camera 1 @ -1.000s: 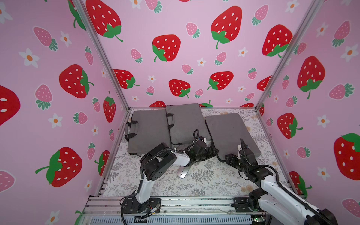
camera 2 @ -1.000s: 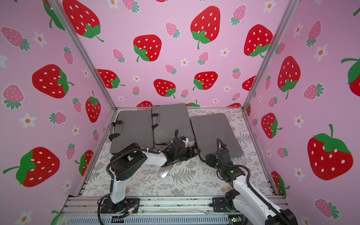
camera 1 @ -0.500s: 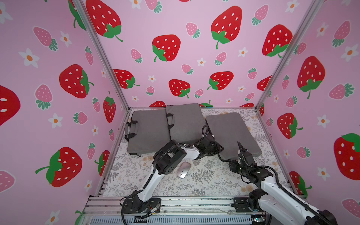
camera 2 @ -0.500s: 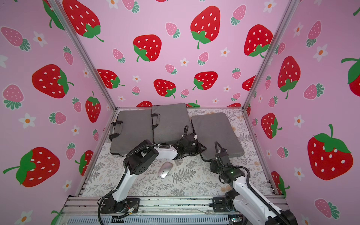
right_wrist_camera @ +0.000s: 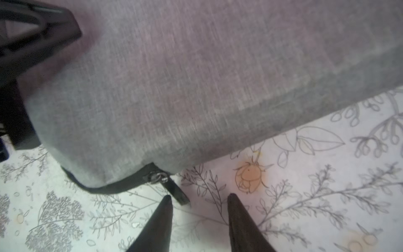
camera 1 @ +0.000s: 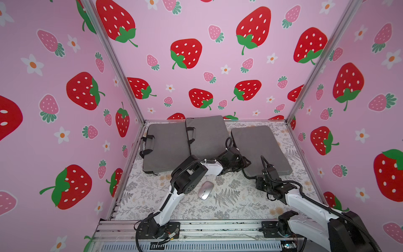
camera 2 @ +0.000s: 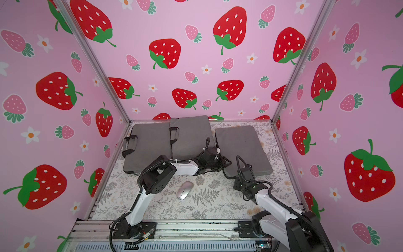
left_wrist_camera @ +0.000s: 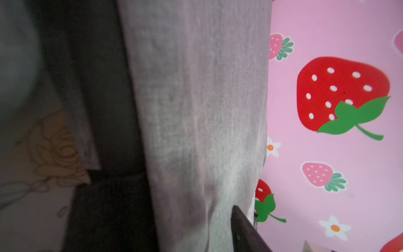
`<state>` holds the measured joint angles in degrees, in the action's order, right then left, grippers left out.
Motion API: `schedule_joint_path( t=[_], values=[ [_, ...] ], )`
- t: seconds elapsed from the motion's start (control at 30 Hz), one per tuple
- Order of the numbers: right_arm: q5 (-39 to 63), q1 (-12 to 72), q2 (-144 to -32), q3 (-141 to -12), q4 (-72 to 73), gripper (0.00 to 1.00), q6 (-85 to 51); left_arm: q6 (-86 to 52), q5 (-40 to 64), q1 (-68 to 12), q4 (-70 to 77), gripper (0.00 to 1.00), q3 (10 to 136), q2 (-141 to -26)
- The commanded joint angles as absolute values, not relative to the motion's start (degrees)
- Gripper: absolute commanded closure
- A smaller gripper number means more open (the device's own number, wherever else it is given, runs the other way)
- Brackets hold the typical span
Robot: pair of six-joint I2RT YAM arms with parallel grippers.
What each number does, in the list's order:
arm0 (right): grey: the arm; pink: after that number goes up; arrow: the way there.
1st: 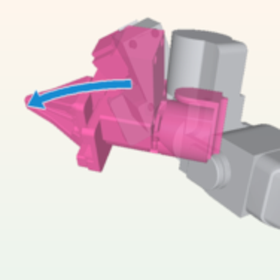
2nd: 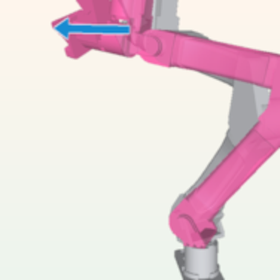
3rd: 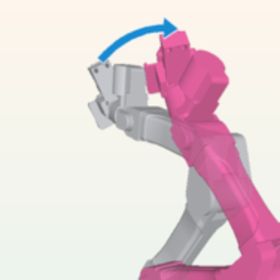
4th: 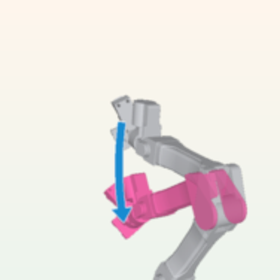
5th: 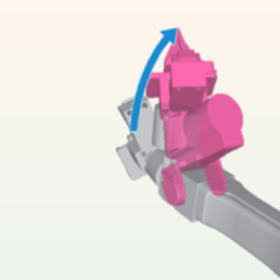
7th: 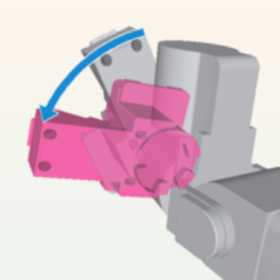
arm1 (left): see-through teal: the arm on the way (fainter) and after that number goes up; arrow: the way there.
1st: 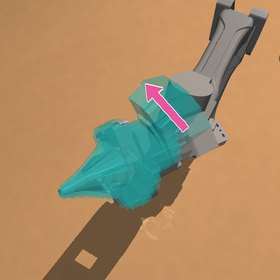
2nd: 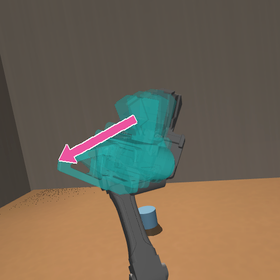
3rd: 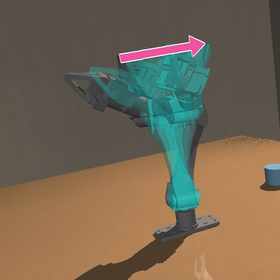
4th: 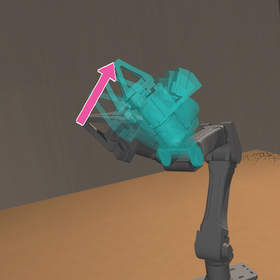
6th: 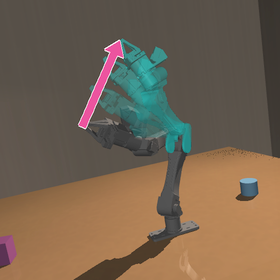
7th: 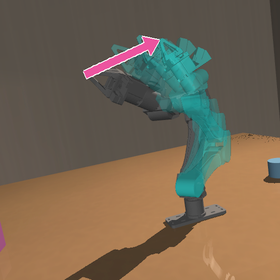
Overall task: Put the mouse into the laptop bag
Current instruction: Unzip the zipper on the zippered laptop bag.
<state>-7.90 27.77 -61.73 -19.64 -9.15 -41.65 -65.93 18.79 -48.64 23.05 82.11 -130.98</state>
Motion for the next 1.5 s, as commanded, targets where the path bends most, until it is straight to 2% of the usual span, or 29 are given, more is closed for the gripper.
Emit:
schedule_joint_path(
  t=[0.0, 0.07, 0.27, 0.37, 0.6, 1.0, 1.27, 1.47],
  values=[
    [-9.40, 28.10, -64.99, -19.78, -8.64, 0.62, -41.45, -66.47, 18.45, -48.51, 20.75, 0.37, 82.73, -131.71],
    [-9.16, 28.12, -66.56, -19.62, -6.72, 0.63, -40.88, -65.89, 18.32, -48.52, 20.35, 0.34, 82.52, -131.34],
    [-3.78, 28.12, -71.68, -20.88, -3.90, 0.70, -40.49, -66.63, 18.84, -48.71, 20.74, 0.33, 81.49, -131.03],
    [-1.76, 28.76, -71.23, -20.59, -2.99, 0.70, -40.01, -66.46, 19.55, -48.71, 20.98, 0.33, 81.86, -130.96],
    [-4.71, 30.15, -68.34, -19.24, -3.31, 0.69, -39.70, -67.05, 19.84, -48.76, 21.63, 0.33, 81.39, -131.21],
    [-7.53, 30.15, -77.02, -20.87, -0.04, 0.76, -38.86, -67.25, 20.47, -48.78, 22.76, 0.34, 80.31, -130.98],
    [-5.20, 30.23, -75.65, -19.71, 0.75, 0.96, -39.90, -68.32, 20.85, -49.04, 23.27, 0.34, 80.44, -131.59],
    [-4.99, 30.40, -69.84, -17.76, 0.38, 1.00, -40.25, -67.90, 20.23, -49.78, 23.47, 0.34, 81.12, -132.14]
  ],
)
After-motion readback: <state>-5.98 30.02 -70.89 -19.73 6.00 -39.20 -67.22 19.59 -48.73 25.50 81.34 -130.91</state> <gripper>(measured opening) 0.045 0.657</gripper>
